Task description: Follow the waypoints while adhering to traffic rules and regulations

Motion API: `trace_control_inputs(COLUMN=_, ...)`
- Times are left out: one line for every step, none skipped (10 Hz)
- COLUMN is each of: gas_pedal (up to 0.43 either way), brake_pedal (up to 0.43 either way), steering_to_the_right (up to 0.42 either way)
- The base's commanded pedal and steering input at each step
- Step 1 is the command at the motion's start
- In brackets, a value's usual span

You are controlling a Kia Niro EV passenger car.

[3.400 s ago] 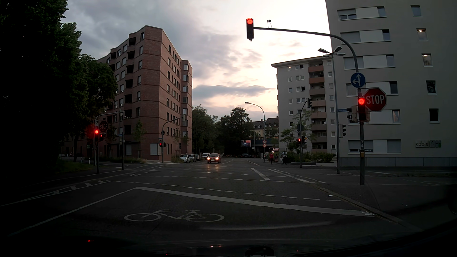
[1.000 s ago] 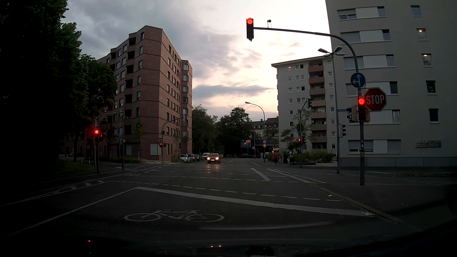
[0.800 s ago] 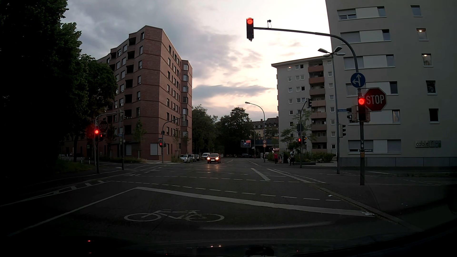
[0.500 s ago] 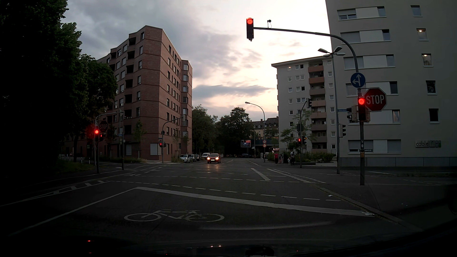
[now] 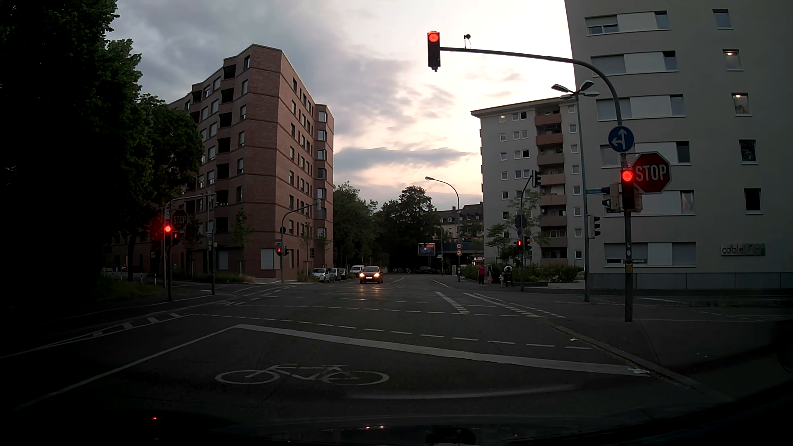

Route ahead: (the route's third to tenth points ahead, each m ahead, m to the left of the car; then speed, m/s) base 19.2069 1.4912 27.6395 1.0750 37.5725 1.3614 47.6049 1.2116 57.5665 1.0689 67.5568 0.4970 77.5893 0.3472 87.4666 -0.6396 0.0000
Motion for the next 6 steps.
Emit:
trace_control_inputs(gas_pedal=0.0, brake_pedal=0.201, steering_to_the_right=-0.008)
trace_control_inputs(gas_pedal=0.0, brake_pedal=0.207, steering_to_the_right=-0.008)
trace_control_inputs(gas_pedal=0.0, brake_pedal=0.201, steering_to_the_right=-0.008)
trace_control_inputs(gas_pedal=0.0, brake_pedal=0.201, steering_to_the_right=-0.008)
trace_control_inputs(gas_pedal=0.0, brake_pedal=0.207, steering_to_the_right=-0.008)
trace_control_inputs(gas_pedal=0.0, brake_pedal=0.207, steering_to_the_right=-0.008)
